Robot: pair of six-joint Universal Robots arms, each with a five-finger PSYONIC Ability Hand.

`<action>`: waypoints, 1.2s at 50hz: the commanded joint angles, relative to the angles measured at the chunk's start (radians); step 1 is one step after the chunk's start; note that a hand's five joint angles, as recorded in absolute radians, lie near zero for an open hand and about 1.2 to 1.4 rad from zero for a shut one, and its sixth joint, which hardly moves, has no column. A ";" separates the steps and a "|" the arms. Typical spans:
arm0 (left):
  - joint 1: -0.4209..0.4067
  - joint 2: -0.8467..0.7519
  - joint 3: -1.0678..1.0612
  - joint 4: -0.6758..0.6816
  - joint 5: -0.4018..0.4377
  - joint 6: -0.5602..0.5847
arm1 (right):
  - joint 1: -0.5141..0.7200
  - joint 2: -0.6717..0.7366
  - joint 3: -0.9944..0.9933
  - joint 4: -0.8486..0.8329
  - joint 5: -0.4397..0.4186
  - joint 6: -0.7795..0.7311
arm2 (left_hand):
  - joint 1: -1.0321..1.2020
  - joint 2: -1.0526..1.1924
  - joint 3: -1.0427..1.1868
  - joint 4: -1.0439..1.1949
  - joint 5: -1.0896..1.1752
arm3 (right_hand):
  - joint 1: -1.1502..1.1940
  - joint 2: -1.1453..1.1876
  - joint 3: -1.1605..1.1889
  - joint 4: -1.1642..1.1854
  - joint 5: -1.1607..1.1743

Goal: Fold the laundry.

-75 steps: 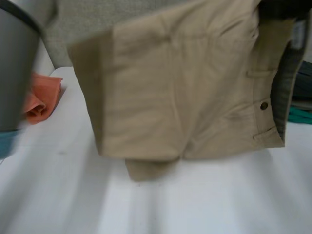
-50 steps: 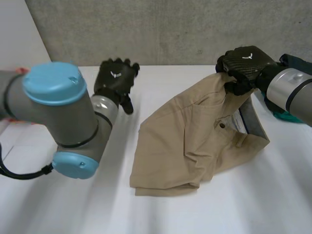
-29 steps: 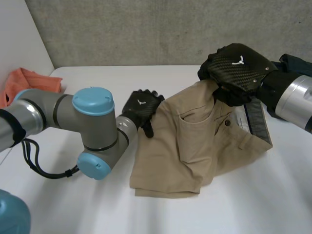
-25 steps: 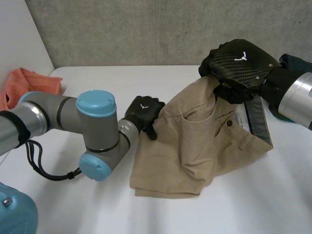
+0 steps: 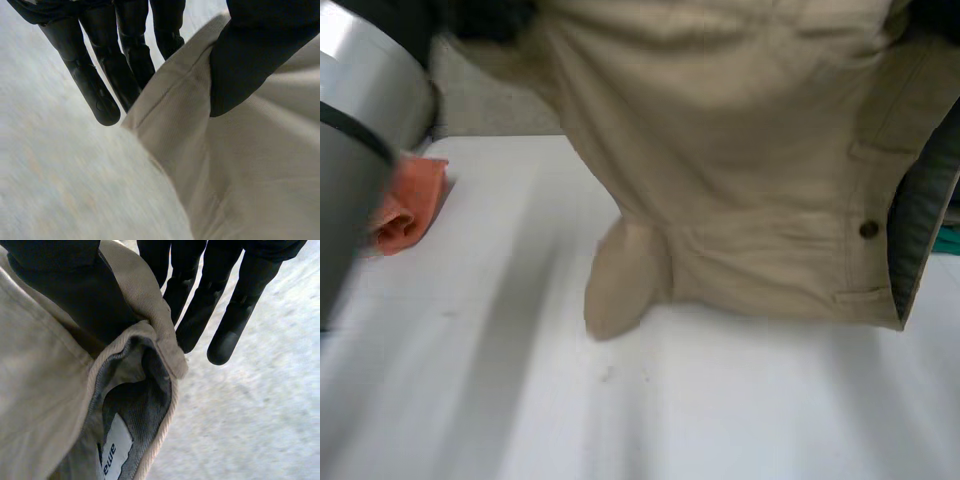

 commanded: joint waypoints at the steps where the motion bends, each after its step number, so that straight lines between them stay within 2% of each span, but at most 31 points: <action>1: 0.001 0.170 0.069 -0.069 0.001 0.000 | -0.005 -0.042 -0.099 0.058 0.023 0.047 | 0.224 0.200 0.203 0.199 0.264 | 0.284 0.218 0.205 0.197 0.221; 8: -0.005 0.209 0.150 -0.115 -0.005 -0.001 | -0.024 -0.047 -0.169 0.101 0.020 0.082 | 0.224 0.200 0.203 0.199 0.264 | 0.284 0.218 0.205 0.197 0.221; 14: -0.005 0.157 0.200 -0.112 -0.010 0.000 | -0.022 -0.026 -0.171 0.113 0.020 0.083 | 0.224 0.200 0.203 0.199 0.264 | 0.284 0.218 0.205 0.197 0.221; 17: 0.001 0.054 0.221 -0.111 -0.010 0.003 | -0.016 0.022 -0.163 0.113 0.023 0.083 | 0.224 0.200 0.203 0.199 0.264 | 0.284 0.218 0.205 0.197 0.221; 21: 0.012 -0.093 0.253 -0.109 -0.007 0.005 | 0.017 0.195 -0.169 0.103 0.029 0.088 | 0.224 0.200 0.203 0.199 0.264 | 0.284 0.218 0.205 0.197 0.221; 24: 0.021 -0.242 0.296 -0.098 -0.002 0.023 | 0.057 0.269 -0.174 0.087 0.054 0.090 | 0.224 0.200 0.203 0.199 0.264 | 0.284 0.218 0.205 0.197 0.221; 28: 0.046 -0.452 0.388 -0.048 -0.004 0.101 | 0.119 0.434 -0.182 -0.011 0.144 0.080 | 0.224 0.200 0.203 0.199 0.264 | 0.284 0.218 0.205 0.197 0.221; 32: 0.060 -0.661 0.518 0.032 -0.004 0.198 | 0.152 0.594 -0.203 -0.179 0.244 0.073 | 0.224 0.200 0.203 0.199 0.264 | 0.284 0.218 0.205 0.197 0.221; 37: 0.057 -0.866 0.739 0.112 -0.010 0.276 | 0.177 0.792 -0.245 -0.516 0.360 0.065 | 0.224 0.200 0.203 0.199 0.264 | 0.284 0.218 0.205 0.197 0.221; 38: 0.060 -0.908 0.803 0.119 -0.010 0.279 | 0.179 0.809 -0.246 -0.561 0.374 0.064 | -0.002 -0.026 -0.023 -0.027 0.038 | 0.131 0.065 0.052 0.044 0.068; 39: 0.060 -0.922 0.830 0.121 -0.011 0.281 | 0.179 0.821 -0.245 -0.603 0.379 0.064 | -0.266 -0.290 -0.287 -0.291 -0.226 | -0.207 -0.273 -0.287 -0.295 -0.270; 41: 0.060 -0.936 0.864 0.124 -0.013 0.281 | 0.179 0.847 -0.232 -0.690 0.382 0.053 | -0.789 -0.813 -0.810 -0.814 -0.749 | -0.937 -1.003 -1.017 -1.025 -1.000; 42: 0.055 -0.937 0.879 0.124 -0.016 0.279 | 0.177 0.850 -0.229 -0.700 0.384 0.050 | -0.998 -1.022 -1.019 -1.023 -0.958 | -0.937 -1.003 -1.017 -1.025 -1.000; 48: 0.011 -0.888 0.819 0.109 -0.047 0.270 | 0.180 0.811 -0.188 -0.623 0.381 0.045 | -0.985 -1.009 -1.006 -1.010 -0.945 | -0.937 -1.003 -1.017 -1.025 -1.000; 51: -0.014 -0.816 0.695 0.090 -0.077 0.262 | 0.177 0.714 -0.127 -0.513 0.367 0.044 | -0.988 -1.012 -1.009 -1.013 -0.948 | -0.937 -1.003 -1.017 -1.025 -1.000; 55: -0.028 -0.658 0.444 0.046 -0.096 0.258 | 0.171 0.593 -0.027 -0.343 0.310 0.037 | -0.982 -1.006 -1.003 -1.007 -0.942 | -0.937 -1.003 -1.017 -1.025 -1.000; 60: -0.091 -0.483 0.107 0.023 -0.093 0.235 | 0.127 0.478 0.147 -0.148 0.175 -0.024 | -0.891 -0.916 -0.913 -0.916 -0.852 | -0.937 -1.003 -1.017 -1.025 -1.000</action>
